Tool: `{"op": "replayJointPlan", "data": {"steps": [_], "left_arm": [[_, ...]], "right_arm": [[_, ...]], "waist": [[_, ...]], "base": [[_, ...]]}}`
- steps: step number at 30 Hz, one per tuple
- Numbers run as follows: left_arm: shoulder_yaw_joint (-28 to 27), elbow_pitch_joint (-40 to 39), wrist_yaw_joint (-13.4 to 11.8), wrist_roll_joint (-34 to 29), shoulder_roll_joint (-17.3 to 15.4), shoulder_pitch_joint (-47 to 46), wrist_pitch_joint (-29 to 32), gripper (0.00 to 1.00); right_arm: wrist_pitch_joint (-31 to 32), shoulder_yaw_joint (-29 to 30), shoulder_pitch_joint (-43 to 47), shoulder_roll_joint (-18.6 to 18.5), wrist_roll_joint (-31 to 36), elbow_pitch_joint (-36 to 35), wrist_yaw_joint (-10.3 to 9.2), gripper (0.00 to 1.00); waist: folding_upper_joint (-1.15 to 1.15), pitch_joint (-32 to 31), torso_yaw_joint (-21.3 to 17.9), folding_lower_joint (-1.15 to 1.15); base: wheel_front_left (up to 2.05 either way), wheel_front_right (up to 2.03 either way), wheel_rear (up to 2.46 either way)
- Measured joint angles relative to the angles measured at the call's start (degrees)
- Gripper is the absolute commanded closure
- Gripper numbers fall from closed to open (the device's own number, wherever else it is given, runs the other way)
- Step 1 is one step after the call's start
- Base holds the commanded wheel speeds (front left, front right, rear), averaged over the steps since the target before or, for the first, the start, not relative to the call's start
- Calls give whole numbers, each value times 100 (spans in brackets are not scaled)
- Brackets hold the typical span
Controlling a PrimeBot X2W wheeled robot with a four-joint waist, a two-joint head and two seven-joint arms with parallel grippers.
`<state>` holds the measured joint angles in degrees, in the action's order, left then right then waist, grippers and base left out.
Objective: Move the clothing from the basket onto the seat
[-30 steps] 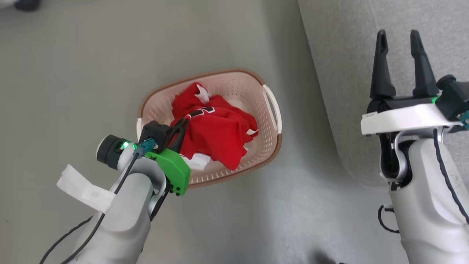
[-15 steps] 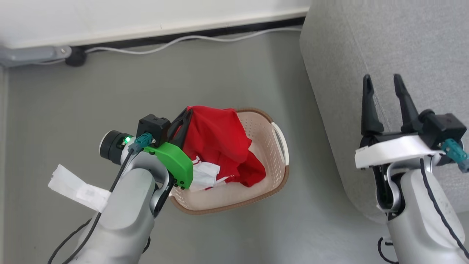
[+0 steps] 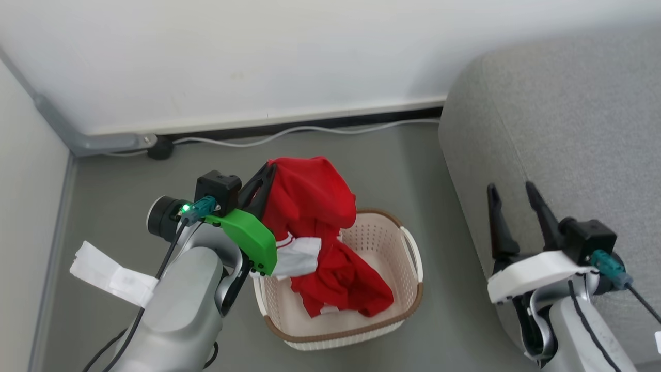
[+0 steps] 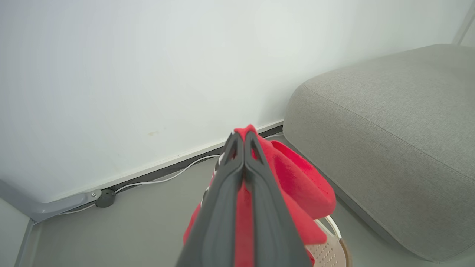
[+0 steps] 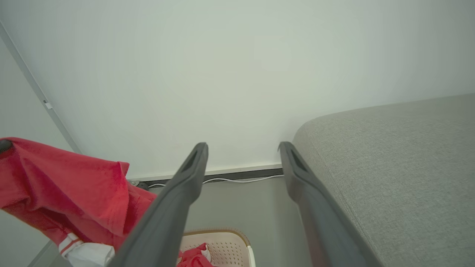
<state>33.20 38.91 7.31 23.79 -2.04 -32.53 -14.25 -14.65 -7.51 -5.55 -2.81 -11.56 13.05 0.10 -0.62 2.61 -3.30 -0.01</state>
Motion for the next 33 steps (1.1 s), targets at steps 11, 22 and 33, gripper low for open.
{"op": "replayJointPlan", "data": {"steps": [11, 22, 33], "left_arm": [[2, -222, 0, 97, 8, 31, 247, 100], [208, -616, 0, 341, 10, 10, 524, 100], [521, -1024, -1, 498, 10, -120, 773, 100]], "right_arm": [[0, -622, 266, 9, 85, 421, 318, 0], [115, -1354, -151, 2, 313, 865, 563, 0], [287, -1803, -782, -19, 394, 1568, 644, 0]], "waist": [[0, -706, 228, 0], [0, -786, 480, 0], [0, -750, 639, 0]], "base": [[0, 0, 0], [0, 0, 0], [0, 0, 0]]}}
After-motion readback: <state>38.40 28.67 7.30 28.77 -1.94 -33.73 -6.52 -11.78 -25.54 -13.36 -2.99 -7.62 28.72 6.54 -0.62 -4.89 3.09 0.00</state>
